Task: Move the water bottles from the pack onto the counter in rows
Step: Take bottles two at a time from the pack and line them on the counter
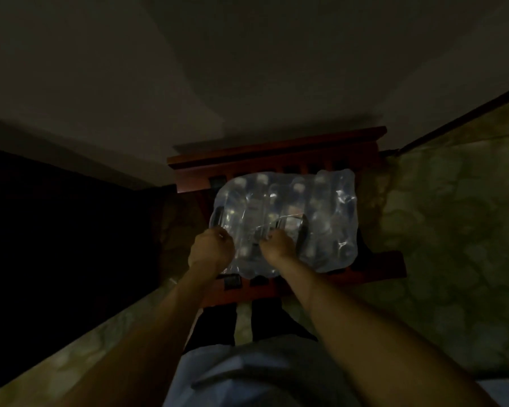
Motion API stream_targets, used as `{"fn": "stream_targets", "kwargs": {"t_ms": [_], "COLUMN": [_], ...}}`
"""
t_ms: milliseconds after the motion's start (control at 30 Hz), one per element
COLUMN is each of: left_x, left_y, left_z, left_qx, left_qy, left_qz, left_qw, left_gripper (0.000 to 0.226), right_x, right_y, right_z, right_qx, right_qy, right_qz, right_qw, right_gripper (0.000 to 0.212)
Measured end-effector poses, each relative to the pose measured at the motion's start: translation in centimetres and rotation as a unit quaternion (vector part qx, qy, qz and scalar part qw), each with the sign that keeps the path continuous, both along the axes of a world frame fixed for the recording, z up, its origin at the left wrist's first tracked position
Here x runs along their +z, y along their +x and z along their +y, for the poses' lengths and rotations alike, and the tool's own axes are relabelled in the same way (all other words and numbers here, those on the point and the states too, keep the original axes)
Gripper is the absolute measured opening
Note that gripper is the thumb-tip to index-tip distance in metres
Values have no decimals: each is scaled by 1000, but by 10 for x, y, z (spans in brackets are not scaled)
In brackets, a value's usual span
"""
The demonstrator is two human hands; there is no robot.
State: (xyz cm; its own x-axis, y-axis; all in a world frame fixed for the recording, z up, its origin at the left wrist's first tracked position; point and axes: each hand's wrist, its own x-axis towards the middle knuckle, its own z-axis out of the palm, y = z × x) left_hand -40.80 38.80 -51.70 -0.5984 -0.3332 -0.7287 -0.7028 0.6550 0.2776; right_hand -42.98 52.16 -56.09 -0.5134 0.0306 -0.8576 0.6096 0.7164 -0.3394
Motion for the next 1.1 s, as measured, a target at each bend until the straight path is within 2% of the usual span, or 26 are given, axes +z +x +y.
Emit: {"fn": "stream_targets", "kwargs": {"t_ms": [167,367,400,500,533,767,833,900,967,1033,1100], "left_x": [-26,-66,-72,-86,-88,-101,-104,-108,-112,-114,-116], "left_y": [-11,-13,-12,-8,-7,-6,-8,-9,-9,-8,-6], "left_z": [-13,-28,-30,-33,-35,-48,-49,-48,-48,-49,-47], "left_qx": [36,36,37,58,65,82,65,66,71,69,42], "left_qy": [-27,-6,1,30,40,131,143,159,168,166,137], "left_qz": [-3,-34,-38,-47,-48,-106,-124,-128,-127,-128,-110], "left_qw": [999,999,999,997,996,982,980,977,975,975,983], "left_gripper": [29,29,30,35,36,45,46,45,41,43,55], "right_x": [-20,-44,-50,-64,-69,-108,-68,-43,-43,-43,-42], "right_y": [-8,-12,-13,-11,-9,5,-1,-2,3,7,8], "right_z": [-7,-17,-21,-27,-28,-25,-25,-21,-14,-13,-15], "right_qx": [-86,-158,-162,-168,-165,-163,-169,-168,-168,-169,-169], "right_qy": [-5,-21,-19,-5,-1,7,-5,-6,-8,-7,4], "right_qz": [-36,-73,-73,-63,-58,-35,-33,-39,-38,-19,-4], "right_qw": [996,985,984,984,985,986,985,985,985,985,986], "right_gripper": [38,29,32,71,78,88,81,53,38,35,41]}}
